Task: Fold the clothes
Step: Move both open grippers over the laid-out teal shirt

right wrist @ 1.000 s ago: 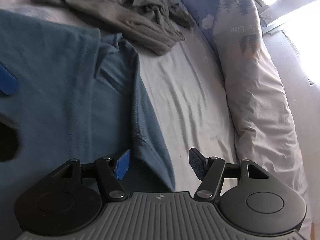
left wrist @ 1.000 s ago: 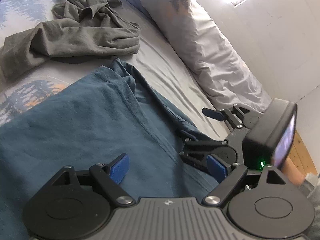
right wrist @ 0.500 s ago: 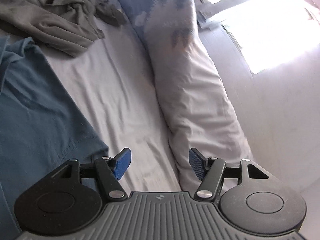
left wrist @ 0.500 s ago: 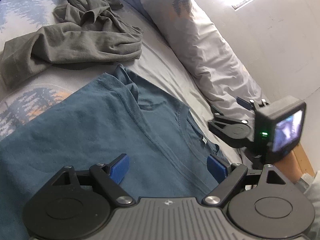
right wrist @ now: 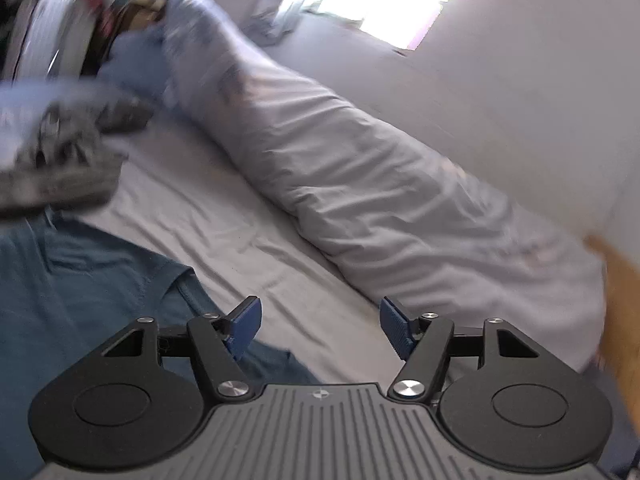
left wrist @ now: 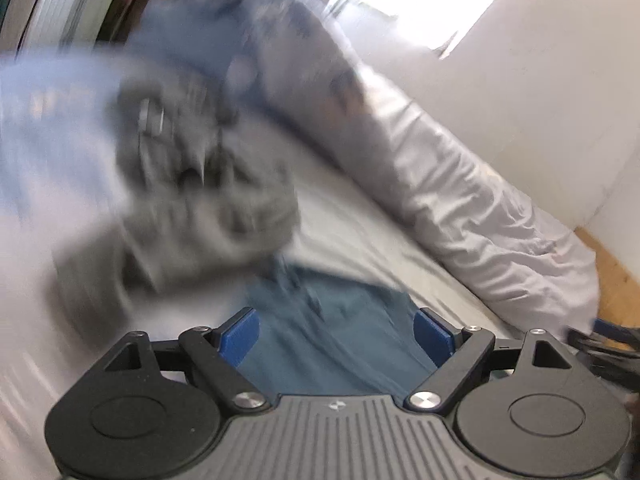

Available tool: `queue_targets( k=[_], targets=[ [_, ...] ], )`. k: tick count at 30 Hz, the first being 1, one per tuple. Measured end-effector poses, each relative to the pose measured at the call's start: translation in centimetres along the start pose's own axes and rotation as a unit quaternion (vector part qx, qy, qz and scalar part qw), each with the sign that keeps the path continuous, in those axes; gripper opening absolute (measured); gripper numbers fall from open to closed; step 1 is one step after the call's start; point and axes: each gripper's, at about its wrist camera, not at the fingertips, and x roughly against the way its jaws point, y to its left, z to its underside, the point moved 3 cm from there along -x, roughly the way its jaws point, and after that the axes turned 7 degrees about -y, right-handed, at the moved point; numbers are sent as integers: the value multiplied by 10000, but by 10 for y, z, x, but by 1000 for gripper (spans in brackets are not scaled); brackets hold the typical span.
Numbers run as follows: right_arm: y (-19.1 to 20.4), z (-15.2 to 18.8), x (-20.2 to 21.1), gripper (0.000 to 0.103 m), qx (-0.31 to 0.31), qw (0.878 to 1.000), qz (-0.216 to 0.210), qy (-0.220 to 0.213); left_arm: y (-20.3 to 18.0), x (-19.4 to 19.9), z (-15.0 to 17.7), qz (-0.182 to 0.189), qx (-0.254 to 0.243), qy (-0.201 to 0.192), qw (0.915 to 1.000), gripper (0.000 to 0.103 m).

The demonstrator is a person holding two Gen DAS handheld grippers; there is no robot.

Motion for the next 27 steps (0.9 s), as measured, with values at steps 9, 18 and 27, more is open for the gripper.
queue_targets(
  k=[9, 18, 27],
  targets=[
    [-100, 61, 116, 73, -1915, 9795, 501, -371, 41, 7, -25, -432, -215, -443, 9979, 85],
    [-151, 198, 89, 56, -3941, 9158, 420, 653, 65, -21, -21, -193, -285, 174, 9993, 73],
    [-160, 216, 82, 56, -4195, 9063, 160, 492, 78, -64, -1, 399, 509, 1094, 9919, 73]
  ],
)
